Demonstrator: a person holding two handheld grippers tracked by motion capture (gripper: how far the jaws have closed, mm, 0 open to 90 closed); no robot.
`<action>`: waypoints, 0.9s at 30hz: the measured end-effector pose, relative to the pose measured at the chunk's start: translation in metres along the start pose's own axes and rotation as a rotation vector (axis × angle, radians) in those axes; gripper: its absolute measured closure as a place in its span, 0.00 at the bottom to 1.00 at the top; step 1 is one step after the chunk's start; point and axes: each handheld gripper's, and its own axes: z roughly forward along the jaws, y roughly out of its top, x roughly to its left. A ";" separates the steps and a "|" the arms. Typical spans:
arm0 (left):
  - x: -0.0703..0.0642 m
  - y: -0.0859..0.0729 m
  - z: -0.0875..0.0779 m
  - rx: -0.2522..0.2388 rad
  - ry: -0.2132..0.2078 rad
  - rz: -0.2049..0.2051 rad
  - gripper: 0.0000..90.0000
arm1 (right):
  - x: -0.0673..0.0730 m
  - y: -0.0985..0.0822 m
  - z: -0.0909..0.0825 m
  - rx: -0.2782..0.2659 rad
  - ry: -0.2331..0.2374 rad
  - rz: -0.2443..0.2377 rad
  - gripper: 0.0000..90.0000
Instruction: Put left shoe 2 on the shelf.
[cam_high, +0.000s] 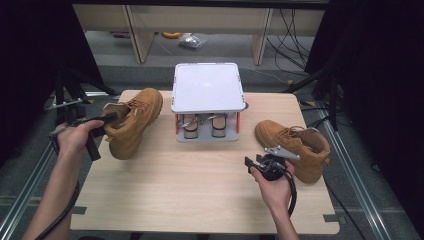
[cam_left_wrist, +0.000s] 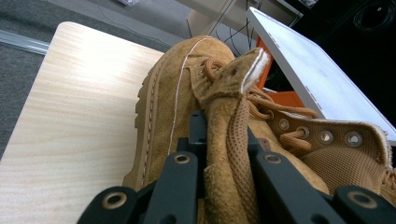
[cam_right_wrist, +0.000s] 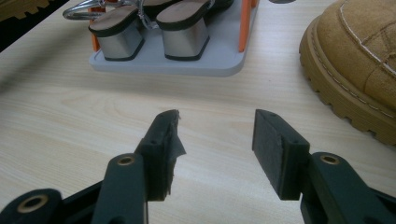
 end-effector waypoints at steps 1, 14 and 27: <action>0.000 0.000 0.000 0.002 0.003 0.001 0.92 | 0.000 0.000 0.000 0.000 -0.001 0.002 0.57; -0.005 0.008 0.002 -0.006 -0.002 -0.001 0.92 | 0.000 -0.001 0.001 0.007 0.001 0.001 0.57; -0.011 0.016 0.005 -0.010 -0.006 0.002 0.92 | -0.002 -0.001 0.001 0.000 -0.003 -0.003 0.57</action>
